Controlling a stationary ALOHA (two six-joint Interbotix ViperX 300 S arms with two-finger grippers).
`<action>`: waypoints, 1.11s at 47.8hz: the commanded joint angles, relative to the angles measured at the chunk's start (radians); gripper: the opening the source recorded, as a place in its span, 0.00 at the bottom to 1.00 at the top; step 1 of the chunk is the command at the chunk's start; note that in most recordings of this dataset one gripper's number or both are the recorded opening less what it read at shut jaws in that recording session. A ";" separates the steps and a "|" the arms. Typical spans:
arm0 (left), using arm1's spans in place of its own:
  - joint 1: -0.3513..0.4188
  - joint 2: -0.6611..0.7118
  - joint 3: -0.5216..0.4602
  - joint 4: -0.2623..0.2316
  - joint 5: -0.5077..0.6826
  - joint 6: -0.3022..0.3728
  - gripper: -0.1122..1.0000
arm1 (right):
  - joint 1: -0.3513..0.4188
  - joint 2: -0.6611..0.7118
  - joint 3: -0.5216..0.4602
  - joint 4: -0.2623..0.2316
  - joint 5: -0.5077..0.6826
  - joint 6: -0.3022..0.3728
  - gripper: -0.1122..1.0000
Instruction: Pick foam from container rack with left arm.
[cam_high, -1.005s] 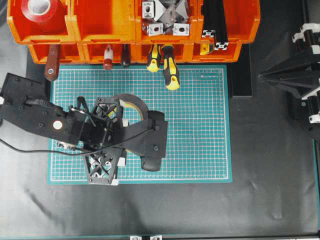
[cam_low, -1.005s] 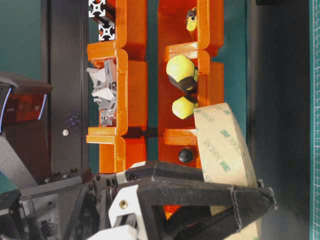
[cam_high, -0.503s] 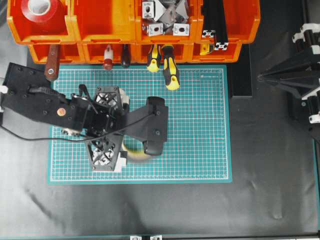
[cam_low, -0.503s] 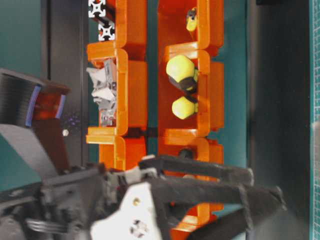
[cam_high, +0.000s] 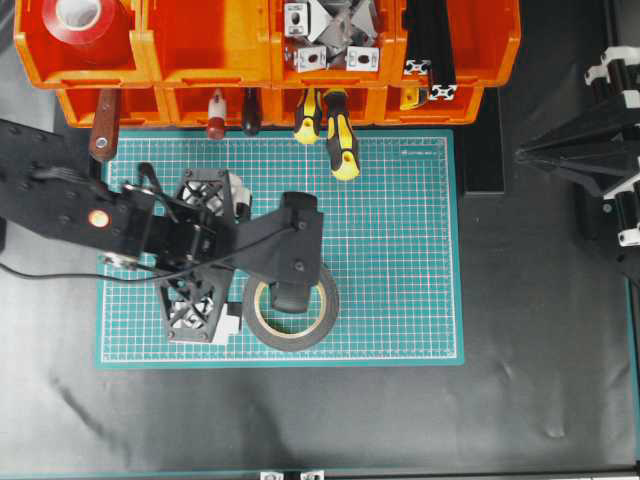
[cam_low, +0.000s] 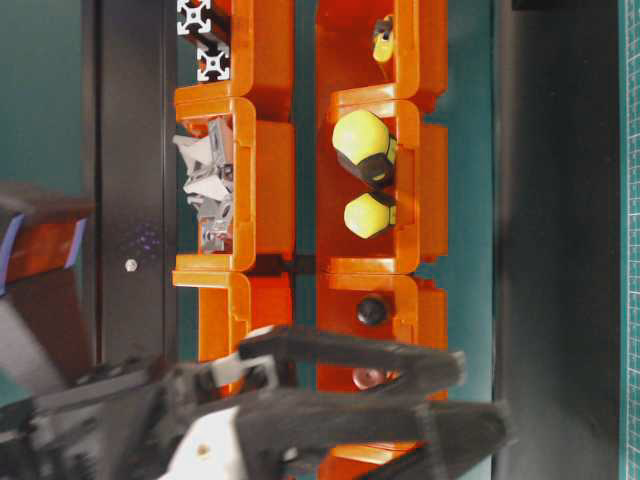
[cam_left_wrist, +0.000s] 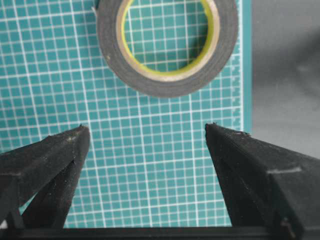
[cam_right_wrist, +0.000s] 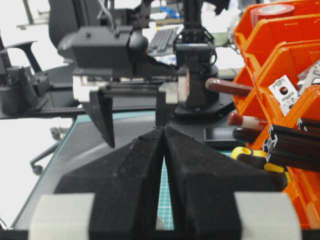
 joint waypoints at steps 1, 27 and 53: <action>-0.009 -0.083 -0.003 0.003 -0.012 -0.003 0.91 | 0.002 0.008 -0.031 0.002 -0.002 0.002 0.09; -0.044 -0.532 0.262 0.003 -0.281 -0.017 0.85 | 0.011 0.003 -0.034 0.003 0.034 0.005 0.09; -0.051 -0.976 0.618 0.003 -0.609 -0.014 0.83 | 0.011 -0.014 -0.025 0.002 0.066 0.000 0.09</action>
